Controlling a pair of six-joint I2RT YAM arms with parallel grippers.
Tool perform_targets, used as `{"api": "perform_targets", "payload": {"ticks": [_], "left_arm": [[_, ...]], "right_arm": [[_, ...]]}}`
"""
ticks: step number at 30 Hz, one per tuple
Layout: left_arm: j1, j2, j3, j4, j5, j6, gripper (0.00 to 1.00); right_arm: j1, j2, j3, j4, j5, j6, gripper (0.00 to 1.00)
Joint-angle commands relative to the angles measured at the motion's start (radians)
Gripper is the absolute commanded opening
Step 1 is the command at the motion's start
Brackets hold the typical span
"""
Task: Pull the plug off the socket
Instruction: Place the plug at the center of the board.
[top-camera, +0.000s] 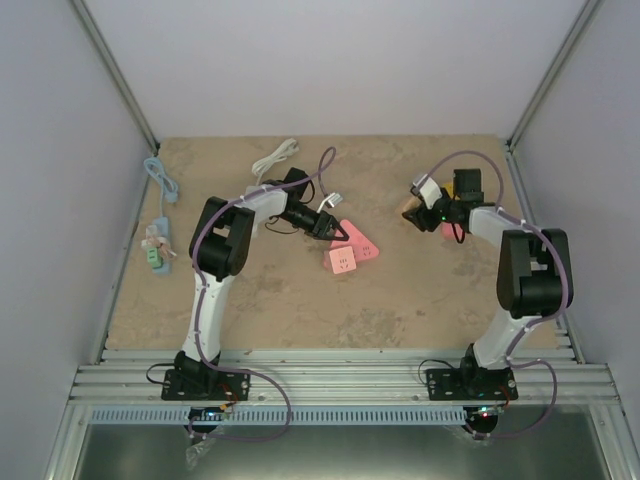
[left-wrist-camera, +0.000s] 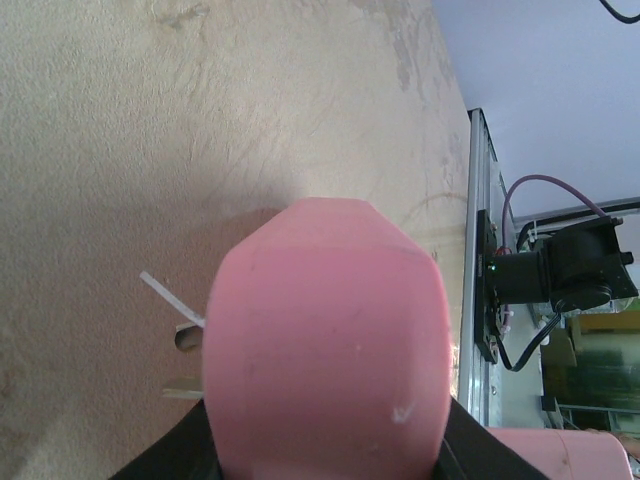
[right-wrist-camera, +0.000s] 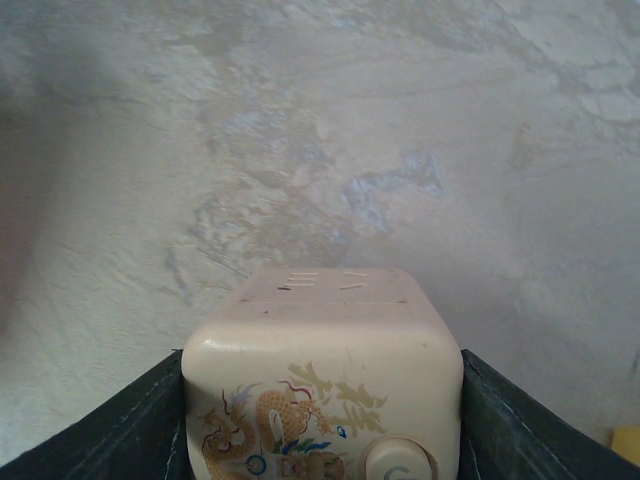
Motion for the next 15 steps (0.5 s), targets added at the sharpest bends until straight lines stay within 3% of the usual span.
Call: {"api": "perform_targets", "payload": {"ticks": [1,10,15], "left_arm": [[0.013,0.051,-0.013,-0.049,-0.167,0.008,0.0],[0.014,0.053,-0.012,-0.05,-0.165,0.01,0.0],[0.014,0.054,-0.012,-0.051,-0.165,0.012,0.0]], "right_arm": [[-0.018,0.028,0.03,0.062,0.032,0.07,0.17],[-0.024,0.054,0.025,0.099,0.085,0.071,0.21],[-0.028,0.072,0.031,0.1,0.11,0.066,0.3]]}}
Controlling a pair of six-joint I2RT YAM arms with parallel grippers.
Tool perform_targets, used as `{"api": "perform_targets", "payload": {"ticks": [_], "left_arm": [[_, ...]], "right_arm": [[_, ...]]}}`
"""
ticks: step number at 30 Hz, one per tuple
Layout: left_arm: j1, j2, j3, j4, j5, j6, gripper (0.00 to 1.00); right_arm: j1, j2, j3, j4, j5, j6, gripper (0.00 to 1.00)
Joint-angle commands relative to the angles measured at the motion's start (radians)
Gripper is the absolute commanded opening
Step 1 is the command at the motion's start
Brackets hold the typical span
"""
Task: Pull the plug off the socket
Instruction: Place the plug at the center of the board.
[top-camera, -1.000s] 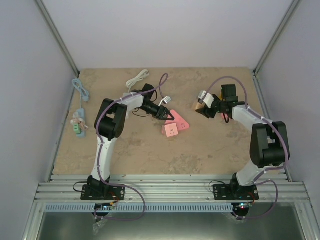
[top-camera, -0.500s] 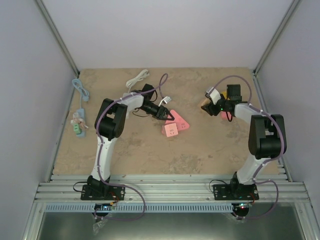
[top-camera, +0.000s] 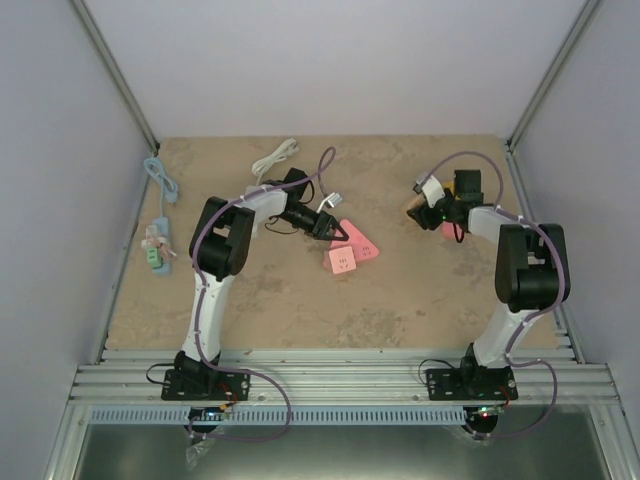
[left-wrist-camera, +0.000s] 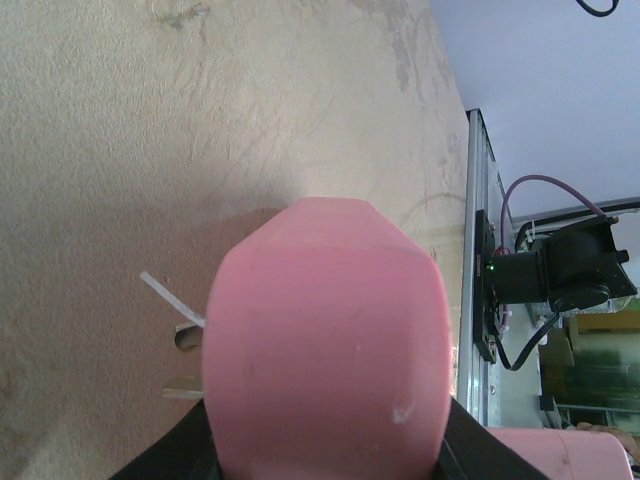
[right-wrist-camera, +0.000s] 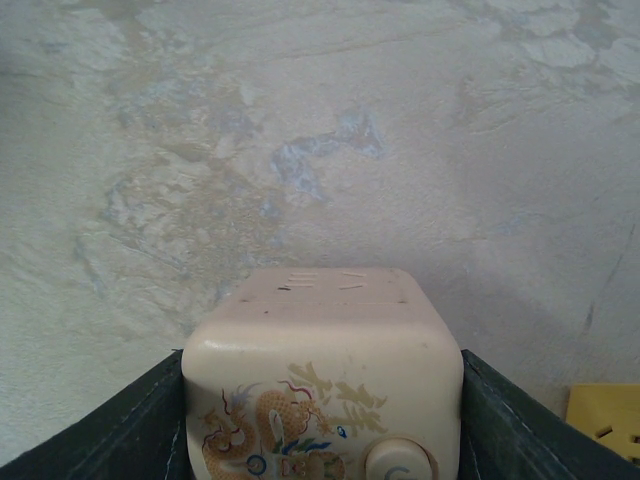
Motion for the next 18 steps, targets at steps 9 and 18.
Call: {"api": "perform_targets", "payload": {"ticks": [9,18], "left_arm": [[0.012,0.049,-0.011,-0.051,-0.171,0.008,0.0],[0.012,0.05,-0.011,-0.052,-0.174,0.009,0.0]], "right_arm": [[-0.017,0.019,0.046,-0.001,0.025,0.002,0.62],[-0.017,0.01,0.049,-0.016,0.03,-0.005,0.74]]}}
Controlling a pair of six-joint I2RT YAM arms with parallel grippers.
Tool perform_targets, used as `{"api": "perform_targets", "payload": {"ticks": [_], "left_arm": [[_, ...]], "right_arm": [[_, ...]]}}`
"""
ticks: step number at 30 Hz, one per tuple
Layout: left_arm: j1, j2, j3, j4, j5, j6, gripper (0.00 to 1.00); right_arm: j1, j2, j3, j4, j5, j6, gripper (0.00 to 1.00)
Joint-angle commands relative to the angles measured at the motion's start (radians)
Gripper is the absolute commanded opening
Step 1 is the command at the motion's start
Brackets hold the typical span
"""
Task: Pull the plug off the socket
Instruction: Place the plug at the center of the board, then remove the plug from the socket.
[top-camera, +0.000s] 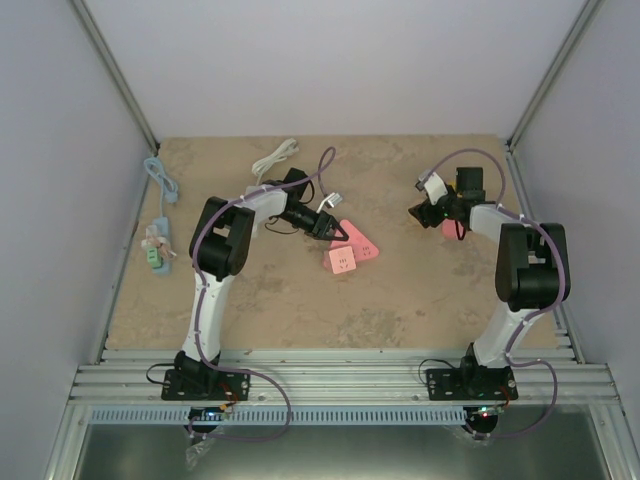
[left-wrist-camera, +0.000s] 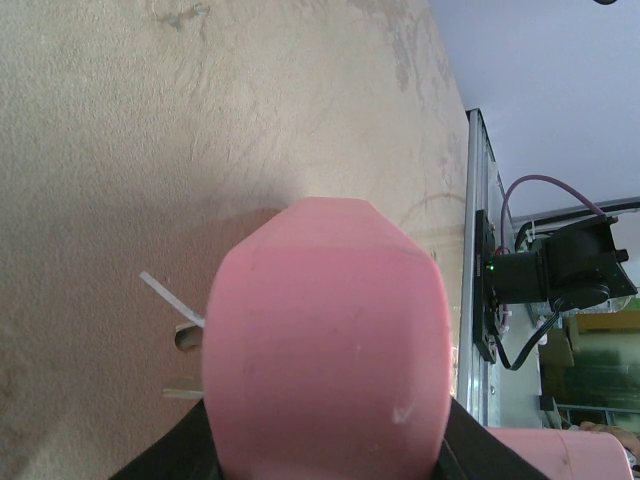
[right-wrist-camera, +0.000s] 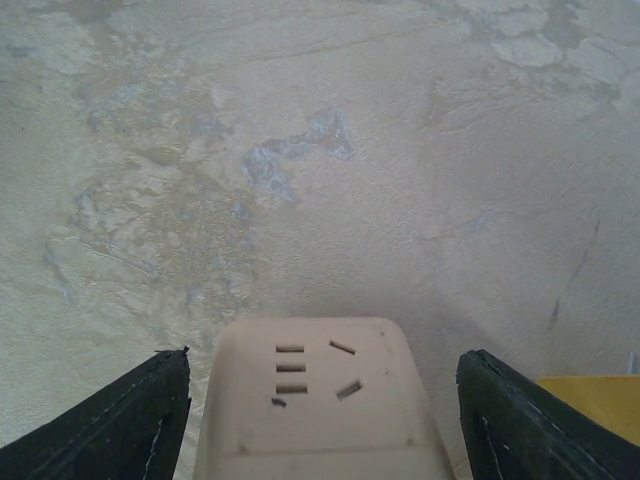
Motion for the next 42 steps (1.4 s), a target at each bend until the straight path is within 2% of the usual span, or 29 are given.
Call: {"api": "perform_targets", "payload": {"ticks": [1,12,19,20,26,29,34,42], "left_arm": [[0.012,0.05,-0.011,-0.051,-0.173,0.008,0.0],[0.014,0.051,-0.009,-0.053,-0.17,0.009,0.0],[0.014,0.052,-0.009,-0.053,-0.171,0.01,0.0],[0.014,0.052,-0.008,-0.052,-0.17,0.009,0.0],[0.013,0.053,-0.007,-0.053,-0.171,0.007,0.0],[0.013,0.052,-0.008,-0.052,-0.172,0.006,0.0],[0.013,0.052,-0.009,-0.053,-0.171,0.008,0.0],[0.013,0.052,-0.009,-0.053,-0.172,0.008,0.0]], "right_arm": [[-0.006,0.0,0.022,-0.01,0.007,-0.001,0.74],[-0.005,-0.022,0.021,-0.02,-0.008,-0.018,0.75],[0.001,-0.111,-0.027,-0.001,-0.117,-0.084,0.92],[0.004,-0.129,-0.038,0.005,-0.135,-0.094,0.97],[0.03,-0.238,-0.115,0.034,-0.305,-0.212,0.98],[0.063,-0.32,-0.18,0.054,-0.397,-0.302,0.98],[0.153,-0.407,-0.244,0.032,-0.449,-0.447,0.98],[0.346,-0.442,-0.267,-0.055,-0.377,-0.631,0.98]]}}
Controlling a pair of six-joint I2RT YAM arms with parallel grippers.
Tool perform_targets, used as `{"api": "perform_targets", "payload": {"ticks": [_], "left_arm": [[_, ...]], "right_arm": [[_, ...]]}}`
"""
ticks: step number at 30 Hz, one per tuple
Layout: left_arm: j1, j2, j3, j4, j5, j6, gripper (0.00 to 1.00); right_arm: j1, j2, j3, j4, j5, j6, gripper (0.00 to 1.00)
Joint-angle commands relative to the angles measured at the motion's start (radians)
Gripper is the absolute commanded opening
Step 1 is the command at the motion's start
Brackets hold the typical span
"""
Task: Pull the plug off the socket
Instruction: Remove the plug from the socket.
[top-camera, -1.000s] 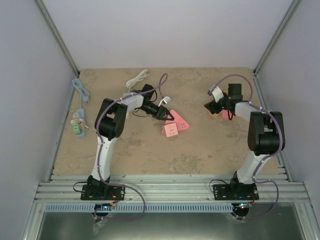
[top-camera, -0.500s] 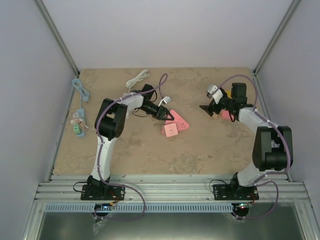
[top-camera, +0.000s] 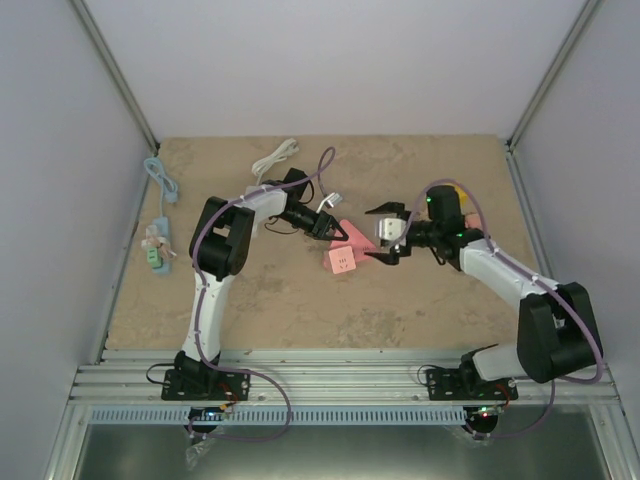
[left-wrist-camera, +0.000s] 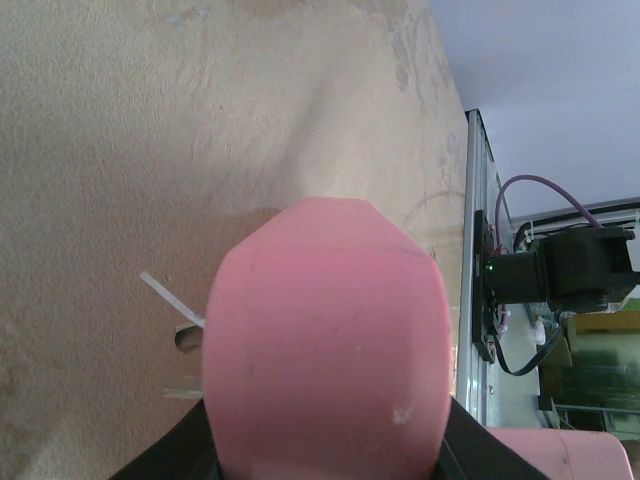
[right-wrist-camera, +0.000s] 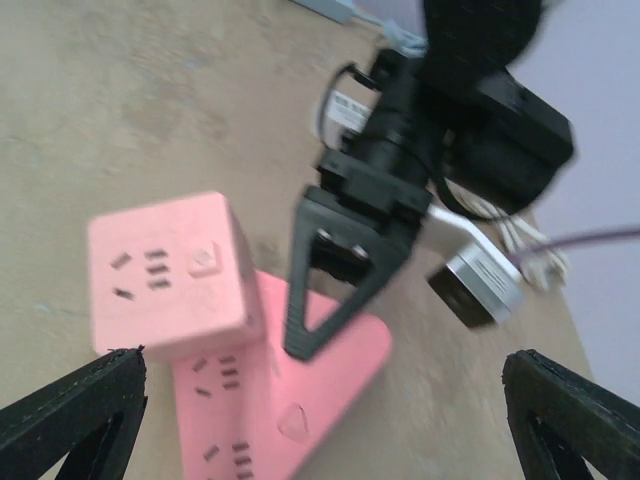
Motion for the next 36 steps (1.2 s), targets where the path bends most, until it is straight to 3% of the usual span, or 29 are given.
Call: {"api": "perform_targets", "payload": {"ticks": [1,10,21,31,36], "left_arm": [[0.012,0.051,-0.009,-0.051,-0.175,0.01,0.0],[0.012,0.052,-0.008,-0.051,-0.172,0.008,0.0],[0.012,0.055,-0.005,-0.056,-0.17,0.012,0.0],[0.013,0.055,-0.005,-0.055,-0.166,0.014,0.0],[0.013,0.054,-0.003,-0.057,-0.166,0.014,0.0]], "right_arm": [[0.093,-0.006,-0.006,-0.067,0.032,-0.135,0.98],[0.259,0.059,0.024,-0.145,0.176,-0.211,0.97],[0.366,0.162,0.053,-0.073,0.383,-0.131,0.92],[0.392,0.196,0.055,-0.022,0.479,-0.104,0.83],[0.392,0.188,0.051,-0.021,0.489,-0.114,0.71]]}}
